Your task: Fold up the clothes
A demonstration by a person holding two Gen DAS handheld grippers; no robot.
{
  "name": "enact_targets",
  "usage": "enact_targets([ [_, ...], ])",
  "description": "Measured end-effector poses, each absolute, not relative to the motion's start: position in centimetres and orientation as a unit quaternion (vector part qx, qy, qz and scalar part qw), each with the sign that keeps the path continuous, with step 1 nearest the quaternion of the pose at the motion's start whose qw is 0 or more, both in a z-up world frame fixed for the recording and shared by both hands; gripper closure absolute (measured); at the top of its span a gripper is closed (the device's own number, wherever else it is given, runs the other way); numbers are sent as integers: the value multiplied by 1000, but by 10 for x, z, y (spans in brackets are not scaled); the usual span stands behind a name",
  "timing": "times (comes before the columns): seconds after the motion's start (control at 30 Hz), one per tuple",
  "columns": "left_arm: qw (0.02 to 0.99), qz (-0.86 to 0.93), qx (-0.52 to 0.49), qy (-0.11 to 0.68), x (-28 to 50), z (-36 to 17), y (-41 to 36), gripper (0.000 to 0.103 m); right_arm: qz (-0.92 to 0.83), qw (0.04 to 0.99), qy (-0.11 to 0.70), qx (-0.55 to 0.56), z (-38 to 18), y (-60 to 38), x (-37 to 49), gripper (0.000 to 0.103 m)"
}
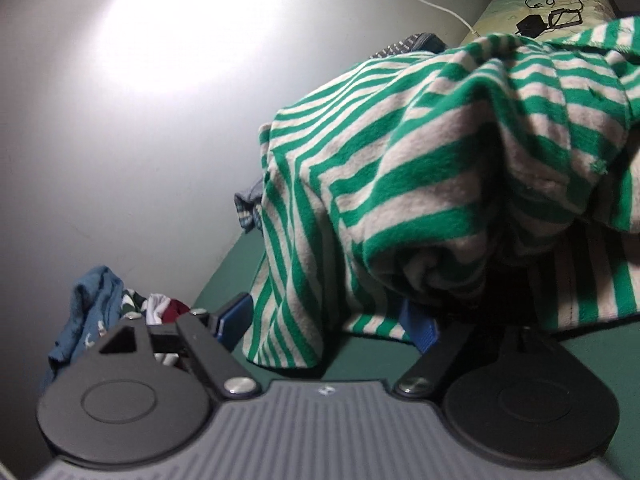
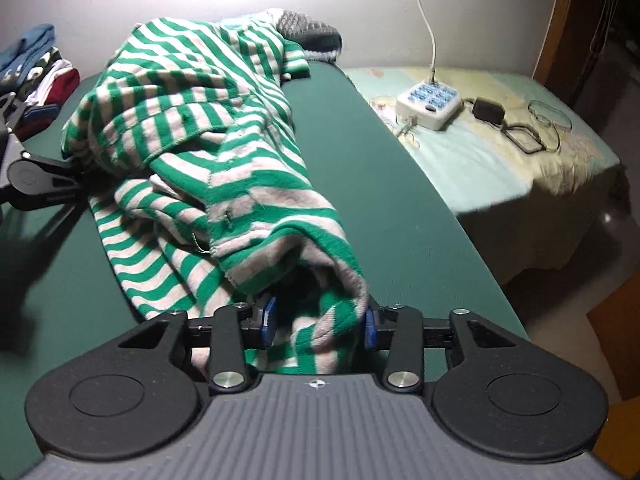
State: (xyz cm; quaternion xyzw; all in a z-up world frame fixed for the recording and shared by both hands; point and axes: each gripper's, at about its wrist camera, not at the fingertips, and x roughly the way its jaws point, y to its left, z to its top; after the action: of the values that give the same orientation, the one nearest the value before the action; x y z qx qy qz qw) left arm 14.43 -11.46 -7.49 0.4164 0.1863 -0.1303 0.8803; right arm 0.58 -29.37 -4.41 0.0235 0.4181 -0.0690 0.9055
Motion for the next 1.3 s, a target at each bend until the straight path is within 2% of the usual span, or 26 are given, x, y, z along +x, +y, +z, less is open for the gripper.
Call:
enact_targets([
  [0.17,882,-145,411,179,136,-69,-113,22,-84,907,410,47,-45,-297,1,57],
  [0.27,888,-183,380,184,121,-55,-102,9,-88,907,407,65,-46,-303,-1,55],
  [0.3,886,-199,374,188,116,-53,-100,0,-91,908,405,62,-47,-302,-1,51],
  [0.37,881,-223,372,190,108,-53,-99,1,-96,909,401,56,-49,-300,-2,47],
  [0.6,880,-226,371,192,128,-62,-112,3,-81,912,400,35,-49,-297,1,50],
  [0.63,880,-227,368,198,139,-63,-112,1,-82,913,397,39,-49,-297,0,50],
  [0.8,885,-247,367,143,147,-73,-107,1,-90,917,385,47,-51,-298,-3,46],
  [1.0,896,-231,354,134,150,-77,-115,1,-90,923,372,44,-53,-296,0,47],
  [1.1,898,-226,354,135,149,-78,-117,1,-85,926,364,45,-54,-295,-1,49],
  [1.2,899,-216,354,140,143,-79,-123,3,-71,927,368,31,-53,-291,0,60],
  [1.27,901,-209,353,143,138,-80,-128,10,-71,926,369,24,-52,-288,1,63],
  [1.3,901,-206,353,144,136,-81,-130,17,-70,927,369,21,-52,-286,2,65],
])
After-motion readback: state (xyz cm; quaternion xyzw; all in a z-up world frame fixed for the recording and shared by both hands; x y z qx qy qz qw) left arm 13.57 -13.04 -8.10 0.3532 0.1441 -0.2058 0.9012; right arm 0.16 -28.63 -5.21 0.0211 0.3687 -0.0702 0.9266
